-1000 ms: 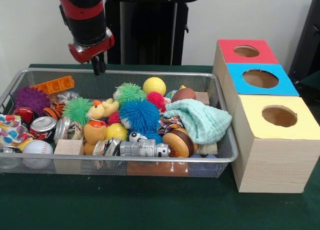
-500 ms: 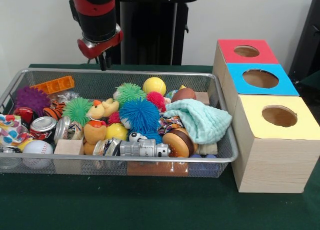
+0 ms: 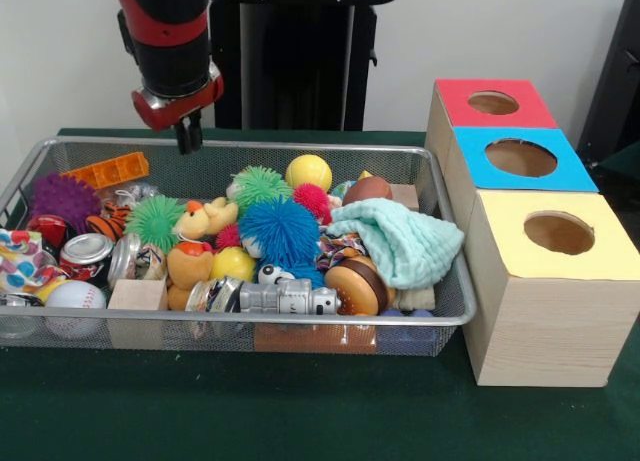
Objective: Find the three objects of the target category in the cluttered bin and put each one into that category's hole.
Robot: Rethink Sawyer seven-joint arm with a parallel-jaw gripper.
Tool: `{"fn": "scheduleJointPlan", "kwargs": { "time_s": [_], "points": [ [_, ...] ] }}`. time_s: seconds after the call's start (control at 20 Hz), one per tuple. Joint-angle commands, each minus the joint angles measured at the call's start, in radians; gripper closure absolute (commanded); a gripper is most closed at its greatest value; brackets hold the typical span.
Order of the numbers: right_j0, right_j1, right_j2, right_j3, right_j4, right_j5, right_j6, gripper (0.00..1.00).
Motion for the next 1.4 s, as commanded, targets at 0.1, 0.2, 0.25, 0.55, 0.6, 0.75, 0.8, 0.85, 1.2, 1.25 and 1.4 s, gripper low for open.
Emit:
{"fn": "scheduleJointPlan", "kwargs": {
  "time_s": [0.1, 0.2, 0.25, 0.55, 0.6, 0.75, 0.8, 0.85, 1.2, 1.25, 1.4],
  "points": [
    [-0.044, 0.057, 0.076, -0.172, -0.048, -0.098, 0.162, 1.00],
    [-0.048, 0.057, 0.083, -0.183, -0.044, -0.091, 0.164, 1.00],
    [-0.047, 0.059, 0.084, -0.194, -0.044, -0.083, 0.162, 1.00],
    [-0.077, 0.058, 0.123, -0.176, -0.047, -0.134, 0.161, 1.00],
    [-0.086, 0.058, 0.134, -0.171, -0.044, -0.148, 0.164, 1.00],
    [-0.117, 0.062, 0.173, -0.157, -0.043, -0.196, 0.165, 1.00],
    [-0.129, 0.062, 0.189, -0.150, -0.042, -0.209, 0.164, 1.00],
    [-0.165, 0.061, 0.239, -0.129, -0.036, -0.240, 0.159, 1.00],
    [-0.242, 0.071, 0.353, -0.093, -0.054, -0.320, 0.174, 1.00],
    [-0.247, 0.081, 0.362, -0.099, -0.062, -0.337, 0.175, 1.00],
    [-0.257, 0.102, 0.367, -0.109, -0.079, -0.357, 0.172, 1.00]
  ]
}}
